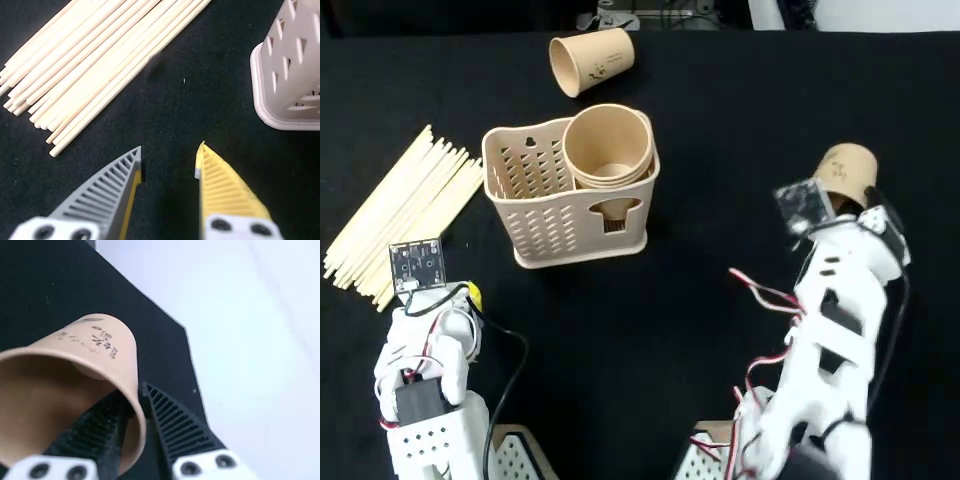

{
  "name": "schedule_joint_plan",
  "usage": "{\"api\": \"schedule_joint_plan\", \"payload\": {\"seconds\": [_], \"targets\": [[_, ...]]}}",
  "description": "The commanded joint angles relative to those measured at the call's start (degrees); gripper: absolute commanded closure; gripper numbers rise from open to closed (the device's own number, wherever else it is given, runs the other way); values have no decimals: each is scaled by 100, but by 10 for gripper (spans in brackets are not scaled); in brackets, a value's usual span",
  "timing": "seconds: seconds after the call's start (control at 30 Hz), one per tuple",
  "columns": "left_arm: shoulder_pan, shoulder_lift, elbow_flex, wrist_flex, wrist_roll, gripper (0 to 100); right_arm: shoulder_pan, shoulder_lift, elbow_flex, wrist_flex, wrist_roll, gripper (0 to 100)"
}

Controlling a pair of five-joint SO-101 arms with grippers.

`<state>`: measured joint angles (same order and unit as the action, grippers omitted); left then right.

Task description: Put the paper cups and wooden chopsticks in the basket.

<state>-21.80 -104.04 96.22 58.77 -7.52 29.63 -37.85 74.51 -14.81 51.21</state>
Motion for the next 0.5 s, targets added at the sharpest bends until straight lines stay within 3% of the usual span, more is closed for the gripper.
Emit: {"api": "schedule_joint_plan", "payload": {"seconds": [0.0,0.1,0.2,0.33,0.47], "targets": [[-31,-44,110,-105,-18,823,-114,-1226,-1385,3130,-914,987],[-40,-44,110,-97,-18,823,-475,-1807,-2642,5196,-1407,987],[-48,-44,110,-88,-18,823,-1046,-1938,-3741,6541,-1591,987],[-57,-44,110,-88,-18,823,-1732,-1798,-4655,7499,-2031,987],[-57,-44,110,-88,-18,823,-2479,-1657,-5147,7736,-2602,987]]}}
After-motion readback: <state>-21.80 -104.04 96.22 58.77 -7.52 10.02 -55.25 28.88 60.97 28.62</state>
